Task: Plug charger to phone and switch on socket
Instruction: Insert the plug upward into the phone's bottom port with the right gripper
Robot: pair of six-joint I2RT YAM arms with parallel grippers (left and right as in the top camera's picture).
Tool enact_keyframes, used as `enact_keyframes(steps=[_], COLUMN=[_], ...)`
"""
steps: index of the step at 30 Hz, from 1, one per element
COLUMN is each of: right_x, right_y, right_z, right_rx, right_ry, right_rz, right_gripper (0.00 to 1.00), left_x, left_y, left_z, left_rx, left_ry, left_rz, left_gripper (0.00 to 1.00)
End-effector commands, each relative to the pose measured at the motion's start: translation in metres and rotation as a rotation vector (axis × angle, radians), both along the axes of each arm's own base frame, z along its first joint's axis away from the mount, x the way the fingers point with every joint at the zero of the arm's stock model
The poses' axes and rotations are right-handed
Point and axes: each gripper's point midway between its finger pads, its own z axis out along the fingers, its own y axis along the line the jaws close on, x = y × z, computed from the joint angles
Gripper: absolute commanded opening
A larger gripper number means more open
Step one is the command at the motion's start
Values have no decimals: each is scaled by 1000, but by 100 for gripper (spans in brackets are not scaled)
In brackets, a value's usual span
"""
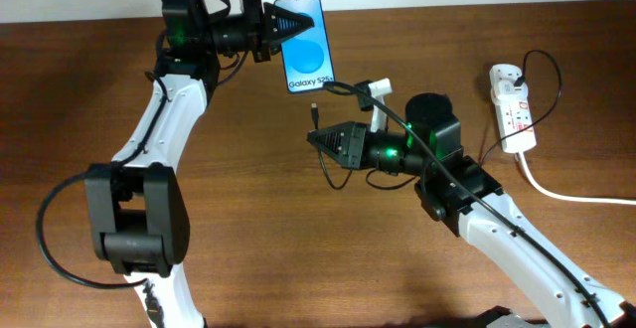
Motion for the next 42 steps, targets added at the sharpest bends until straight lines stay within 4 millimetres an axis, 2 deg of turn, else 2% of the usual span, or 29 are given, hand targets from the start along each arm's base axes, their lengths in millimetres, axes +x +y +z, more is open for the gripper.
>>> enact_keyframes(steps=[1, 6, 15, 19, 26, 28, 35, 39, 42], right_x=[-5, -2, 1, 1, 10, 10, 23, 30, 31], right_y=[5, 4, 3, 3, -1, -1, -20, -31, -32], right_z=[13, 12, 11, 11, 9, 9, 10, 21, 22], right_rx=[34, 28, 22, 20, 8, 8, 14, 43, 45], right_ry=[-24, -28, -34, -32, -39, -39, -37, -74, -81], right_rz=[36, 20, 2, 2, -49, -49, -91, -89, -93], right_gripper=[4, 4, 4, 4, 4, 4, 4, 4, 4], left_x=[-3, -10, -32, -32, -41, -42, -52, -55, -55], left_y=[-1, -9, -9, -10, -35, -36, -35, -35, -35], left_z=[17, 17, 18, 18, 17, 17, 18, 18, 18], left_rx=[-7, -7, -10, -10, -10, -10, -12, -13, -13], left_ry=[-35, -36, -57, -57, -57, -57, -56, -56, -56], left_rz=[1, -33, -165, -165, -191, -197, -256, -274, -276], left_gripper=[0, 0, 0, 0, 0, 0, 0, 0, 0])
